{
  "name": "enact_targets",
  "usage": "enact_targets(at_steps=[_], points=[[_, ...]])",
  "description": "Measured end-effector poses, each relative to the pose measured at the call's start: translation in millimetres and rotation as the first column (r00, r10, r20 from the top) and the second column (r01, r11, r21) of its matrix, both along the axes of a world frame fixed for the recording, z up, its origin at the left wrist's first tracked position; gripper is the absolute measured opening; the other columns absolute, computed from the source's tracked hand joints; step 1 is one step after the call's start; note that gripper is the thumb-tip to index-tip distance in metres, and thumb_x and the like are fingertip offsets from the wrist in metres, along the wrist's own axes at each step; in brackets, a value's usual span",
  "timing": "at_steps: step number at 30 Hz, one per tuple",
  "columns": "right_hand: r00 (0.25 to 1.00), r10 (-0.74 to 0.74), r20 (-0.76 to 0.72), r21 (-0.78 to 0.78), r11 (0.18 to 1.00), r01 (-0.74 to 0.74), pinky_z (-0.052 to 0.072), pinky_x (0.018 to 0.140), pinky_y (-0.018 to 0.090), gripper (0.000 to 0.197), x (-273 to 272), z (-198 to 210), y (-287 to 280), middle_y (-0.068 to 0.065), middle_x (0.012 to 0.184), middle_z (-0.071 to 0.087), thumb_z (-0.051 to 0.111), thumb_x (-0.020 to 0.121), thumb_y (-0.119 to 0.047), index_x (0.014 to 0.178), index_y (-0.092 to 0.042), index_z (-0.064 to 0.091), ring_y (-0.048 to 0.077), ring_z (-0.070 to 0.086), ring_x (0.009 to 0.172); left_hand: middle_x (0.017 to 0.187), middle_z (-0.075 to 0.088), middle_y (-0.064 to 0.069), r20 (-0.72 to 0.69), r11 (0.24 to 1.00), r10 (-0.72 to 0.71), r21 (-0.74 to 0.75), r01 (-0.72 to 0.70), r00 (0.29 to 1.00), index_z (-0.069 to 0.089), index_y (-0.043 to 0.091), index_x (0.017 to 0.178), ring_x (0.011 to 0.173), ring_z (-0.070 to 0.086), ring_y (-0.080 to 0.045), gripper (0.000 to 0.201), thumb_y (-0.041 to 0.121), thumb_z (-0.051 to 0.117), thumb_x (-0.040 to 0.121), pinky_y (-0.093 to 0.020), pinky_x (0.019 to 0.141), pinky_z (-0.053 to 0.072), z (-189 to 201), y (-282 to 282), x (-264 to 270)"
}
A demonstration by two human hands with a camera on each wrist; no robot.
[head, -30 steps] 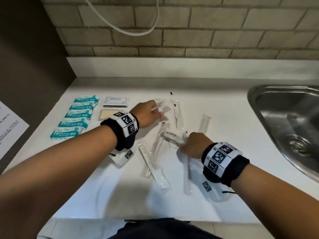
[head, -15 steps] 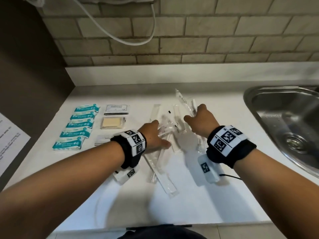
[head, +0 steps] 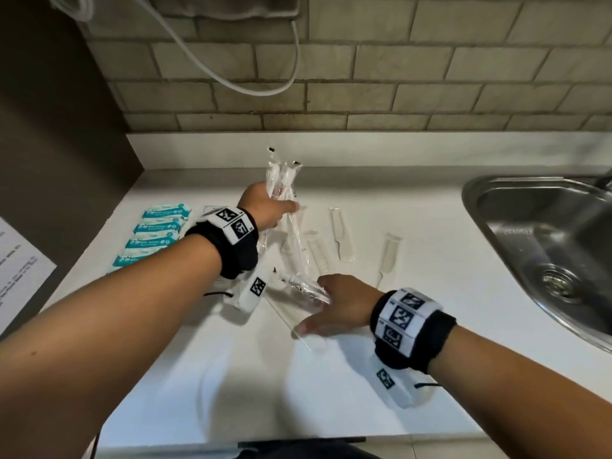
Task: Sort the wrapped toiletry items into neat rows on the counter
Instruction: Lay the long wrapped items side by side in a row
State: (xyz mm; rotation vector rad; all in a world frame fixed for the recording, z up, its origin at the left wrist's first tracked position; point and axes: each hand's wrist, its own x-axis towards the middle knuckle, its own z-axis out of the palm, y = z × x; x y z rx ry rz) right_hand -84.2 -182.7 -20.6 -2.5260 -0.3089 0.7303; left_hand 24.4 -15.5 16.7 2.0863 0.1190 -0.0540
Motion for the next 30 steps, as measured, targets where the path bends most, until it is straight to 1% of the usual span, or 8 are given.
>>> enact_targets(at_steps=[1, 3, 8, 13, 17, 22, 26, 30], points=[[0.999, 0.015, 0.048, -0.084, 0.996, -0.011, 0.052, 0.076, 0.031, 0.066, 0, -3, 5, -0.004, 0.094, 0.063, 0.075, 0.06, -0.067, 0.1, -0.019, 0.057, 0.015, 0.061, 0.084, 0.076, 0.059, -0.003, 0.011, 1.0, -0.003, -0.022, 0.003, 1.0, 0.061, 0.01, 0.099, 0.06, 0.054, -0.015, 0.023, 0.019, 0.075, 0.083, -0.024, 0.053, 0.048, 2, 0, -1], [0.995, 0.043, 0.085, -0.154, 0.988, -0.03, 0.051, 0.074, 0.032, 0.065, 1, -7, 13, 0.0, 0.096, 0.063, 0.073, 0.066, -0.066, 0.103, -0.015, 0.057, 0.018, 0.06, 0.085, 0.076, 0.059, -0.002, 0.032, 0.999, -0.007, -0.035, 0.008, 0.999, 0.062, 0.01, 0.097, 0.059, 0.053, -0.014, 0.019, 0.018, 0.073, 0.084, -0.022, 0.051, 0.046, 5, 1, -2], [0.994, 0.073, 0.078, -0.163, 0.985, -0.06, 0.047, 0.067, 0.031, 0.048, 5, -11, 20, 0.007, 0.089, 0.068, 0.073, 0.075, -0.049, 0.096, -0.007, 0.064, 0.02, 0.058, 0.075, 0.089, 0.064, -0.004, 0.057, 0.999, -0.024, -0.038, 0.026, 0.998, 0.065, 0.011, 0.1, 0.069, 0.056, -0.018, 0.017, 0.018, 0.069, 0.086, -0.026, 0.057, 0.05, 7, 3, -7], [0.994, 0.033, 0.101, -0.206, 0.979, -0.011, 0.038, 0.051, 0.025, 0.032, 8, -13, 21, 0.0, 0.068, 0.054, 0.072, 0.072, -0.041, 0.076, -0.012, 0.058, 0.018, 0.053, 0.063, 0.085, 0.063, -0.005, 0.069, 0.998, -0.008, -0.054, 0.012, 0.998, 0.064, 0.007, 0.102, 0.071, 0.058, -0.023, 0.021, 0.019, 0.067, 0.084, -0.035, 0.066, 0.053, 7, 11, -10], [0.989, -0.044, 0.142, -0.219, 0.973, 0.075, 0.043, 0.053, 0.022, 0.027, 12, -11, 22, -0.003, 0.064, 0.054, 0.07, 0.071, -0.037, 0.071, -0.014, 0.056, 0.017, 0.056, 0.061, 0.087, 0.068, -0.008, 0.086, 0.998, -0.035, -0.041, 0.039, 0.996, 0.064, 0.012, 0.097, 0.072, 0.062, -0.022, 0.015, 0.017, 0.067, 0.083, -0.03, 0.059, 0.05, 9, 13, -12], [0.979, -0.151, 0.14, -0.214, 0.961, 0.178, 0.047, 0.05, 0.02, 0.021, 21, -8, 17, -0.005, 0.056, 0.058, 0.071, 0.064, -0.034, 0.063, -0.017, 0.059, 0.014, 0.058, 0.052, 0.094, 0.071, -0.01, 0.117, 0.998, -0.013, -0.052, 0.019, 0.993, 0.063, 0.013, 0.102, 0.081, 0.069, -0.026, 0.021, 0.021, 0.07, 0.084, -0.027, 0.058, 0.049, 4, 17, -15], [0.957, -0.248, 0.153, -0.177, 0.945, 0.273, 0.049, 0.051, 0.02, 0.014, 30, -6, 24, -0.001, 0.064, 0.063, 0.07, 0.061, -0.023, 0.065, -0.015, 0.059, 0.017, 0.062, 0.058, 0.099, 0.068, -0.005, 0.165, 0.998, 0.064, -0.032, -0.059, 0.984, 0.061, 0.013, 0.105, 0.085, 0.065, -0.023, 0.029, 0.028, 0.071, 0.083, -0.035, 0.073, 0.053, 1, 28, -13], [0.953, -0.248, 0.176, -0.148, 0.95, 0.274, 0.05, 0.056, 0.024, 0.017, 44, -7, 34, 0.002, 0.076, 0.066, 0.061, 0.077, -0.029, 0.074, -0.012, 0.059, 0.018, 0.063, 0.067, 0.105, 0.067, -0.005, 0.219, 0.993, 0.117, -0.039, -0.112, 0.969, 0.06, 0.011, 0.11, 0.091, 0.065, -0.025, 0.04, 0.036, 0.069, 0.08, -0.039, 0.079, 0.054, 12, 41, -5]])
